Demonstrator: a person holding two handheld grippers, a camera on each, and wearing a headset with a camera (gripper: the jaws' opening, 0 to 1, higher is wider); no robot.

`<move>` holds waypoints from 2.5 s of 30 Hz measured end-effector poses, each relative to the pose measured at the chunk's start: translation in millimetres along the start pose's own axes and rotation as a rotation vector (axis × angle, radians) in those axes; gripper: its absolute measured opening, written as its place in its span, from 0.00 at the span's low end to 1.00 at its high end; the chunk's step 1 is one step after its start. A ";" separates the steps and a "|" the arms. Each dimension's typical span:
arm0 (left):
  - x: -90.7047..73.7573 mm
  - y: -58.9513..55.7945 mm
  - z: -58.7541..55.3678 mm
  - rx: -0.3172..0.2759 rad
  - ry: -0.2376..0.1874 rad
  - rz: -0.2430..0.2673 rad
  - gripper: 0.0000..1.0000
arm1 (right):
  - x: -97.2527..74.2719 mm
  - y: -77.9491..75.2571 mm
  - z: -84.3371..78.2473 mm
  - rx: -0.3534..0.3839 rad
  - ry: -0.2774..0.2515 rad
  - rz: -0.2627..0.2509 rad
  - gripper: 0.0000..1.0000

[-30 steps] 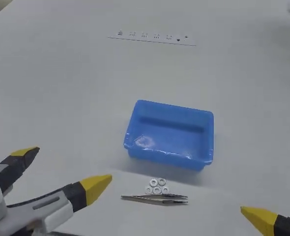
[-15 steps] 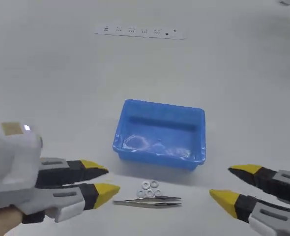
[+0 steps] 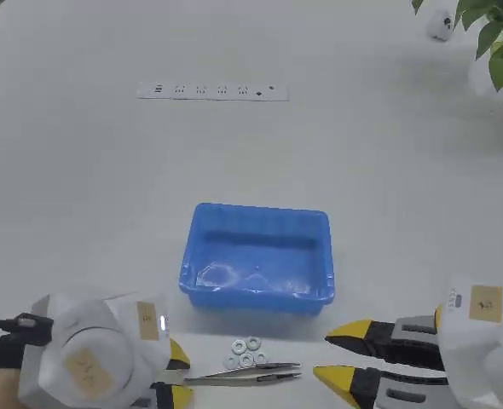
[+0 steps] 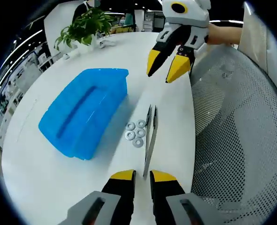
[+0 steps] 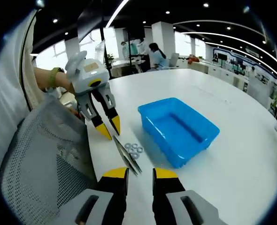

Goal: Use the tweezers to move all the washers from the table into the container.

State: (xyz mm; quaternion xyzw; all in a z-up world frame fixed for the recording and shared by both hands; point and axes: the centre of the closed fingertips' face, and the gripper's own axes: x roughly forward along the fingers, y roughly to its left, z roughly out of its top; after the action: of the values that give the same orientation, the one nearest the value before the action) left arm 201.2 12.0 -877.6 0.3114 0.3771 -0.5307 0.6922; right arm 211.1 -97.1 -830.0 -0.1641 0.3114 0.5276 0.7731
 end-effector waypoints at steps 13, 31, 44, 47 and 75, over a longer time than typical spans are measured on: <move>-28.5 -16.3 29.4 0.219 -0.013 0.046 0.00 | 25.1 26.1 -3.7 -0.161 0.073 0.094 0.24; -57.8 -34.7 99.5 0.269 -0.157 0.010 0.00 | 42.7 36.7 -0.5 -0.249 0.085 0.180 0.15; -74.6 -14.1 100.6 0.255 -0.170 0.030 0.00 | 58.8 30.3 29.0 -0.272 0.048 0.180 0.08; -74.6 -9.9 98.3 0.259 -0.157 0.033 0.00 | 61.8 27.8 31.0 -0.241 0.038 0.183 0.08; -54.6 -4.6 97.5 0.219 -0.110 -0.089 0.00 | 61.8 31.4 39.8 -0.137 -0.011 0.236 0.16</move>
State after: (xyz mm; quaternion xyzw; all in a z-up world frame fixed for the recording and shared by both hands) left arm 207.2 -42.9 -780.3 0.3383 0.2919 -0.6152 0.6496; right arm 209.9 -17.6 -838.1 -0.1762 0.2875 0.6357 0.6944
